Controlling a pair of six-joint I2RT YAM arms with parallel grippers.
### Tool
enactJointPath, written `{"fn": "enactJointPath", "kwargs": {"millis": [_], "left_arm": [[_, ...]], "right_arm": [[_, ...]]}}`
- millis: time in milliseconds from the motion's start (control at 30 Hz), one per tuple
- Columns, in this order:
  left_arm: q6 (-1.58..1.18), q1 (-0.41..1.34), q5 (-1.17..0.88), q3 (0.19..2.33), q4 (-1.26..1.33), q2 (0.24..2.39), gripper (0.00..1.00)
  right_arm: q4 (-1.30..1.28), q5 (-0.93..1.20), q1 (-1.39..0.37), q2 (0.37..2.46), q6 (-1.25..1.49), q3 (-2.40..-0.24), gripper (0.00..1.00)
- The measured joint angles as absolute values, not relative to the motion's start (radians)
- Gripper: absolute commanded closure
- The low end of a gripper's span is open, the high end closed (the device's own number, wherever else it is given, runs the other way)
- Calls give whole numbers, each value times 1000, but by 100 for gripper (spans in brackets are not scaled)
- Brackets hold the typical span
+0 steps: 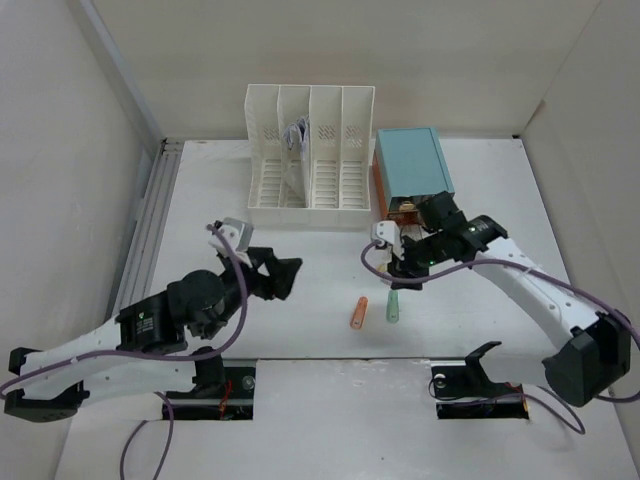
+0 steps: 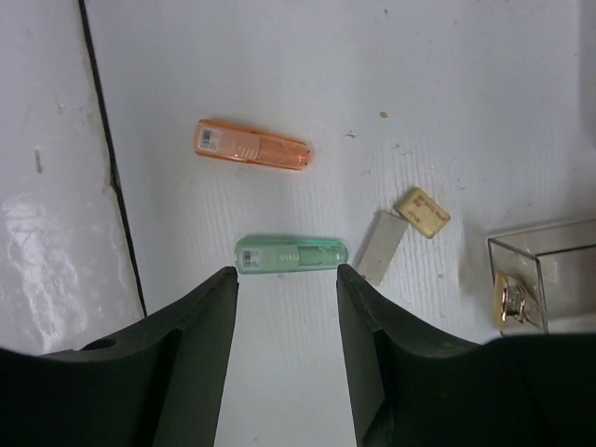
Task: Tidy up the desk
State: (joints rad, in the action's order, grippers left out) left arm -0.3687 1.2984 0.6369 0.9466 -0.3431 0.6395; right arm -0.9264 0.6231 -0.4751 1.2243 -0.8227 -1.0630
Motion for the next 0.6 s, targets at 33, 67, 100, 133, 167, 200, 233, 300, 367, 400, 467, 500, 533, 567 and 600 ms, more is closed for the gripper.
{"fn": "enactJointPath", "kwargs": {"millis": [33, 67, 100, 133, 167, 200, 233, 300, 367, 400, 467, 500, 533, 567, 600], "left_arm": [[-364, 1298, 655, 911, -347, 601, 60], [-356, 1295, 670, 872, -353, 562, 71], [-348, 1291, 682, 842, -363, 534, 86], [-347, 1286, 690, 824, -377, 519, 89], [-346, 1279, 698, 818, -395, 513, 89], [-344, 1273, 705, 815, -404, 508, 89], [-344, 1270, 712, 812, -408, 506, 81], [-343, 1237, 696, 794, -403, 477, 70], [-334, 1198, 670, 770, -402, 443, 64], [-331, 1181, 659, 761, -401, 430, 64], [-325, 1169, 644, 757, -402, 418, 61], [-321, 1169, 638, 757, -400, 414, 59], [-320, 1169, 632, 757, -400, 409, 59], [-319, 1169, 626, 757, -400, 402, 59], [-318, 1169, 622, 757, -400, 396, 59]], "right_arm": [[-909, 589, -509, 1242, -793, -1061, 48], [-891, 548, -538, 1259, -764, -1058, 48], [-871, 505, -568, 1279, -737, -1056, 48], [-850, 464, -591, 1302, -705, -1055, 48], [-828, 427, -610, 1330, -675, -1055, 48], [-806, 389, -621, 1360, -647, -1054, 48], [-789, 353, -627, 1393, -622, -1053, 48], [-759, 292, -628, 1459, -580, -1053, 47], [-733, 236, -628, 1517, -546, -1052, 47], [-725, 212, -628, 1538, -532, -1052, 47], [-709, 165, -628, 1576, -503, -1052, 47], [-702, 148, -628, 1592, -490, -1052, 45], [-695, 129, -628, 1604, -480, -1052, 45], [-690, 110, -628, 1613, -470, -1052, 45], [-686, 97, -628, 1620, -461, -1052, 44]]}}
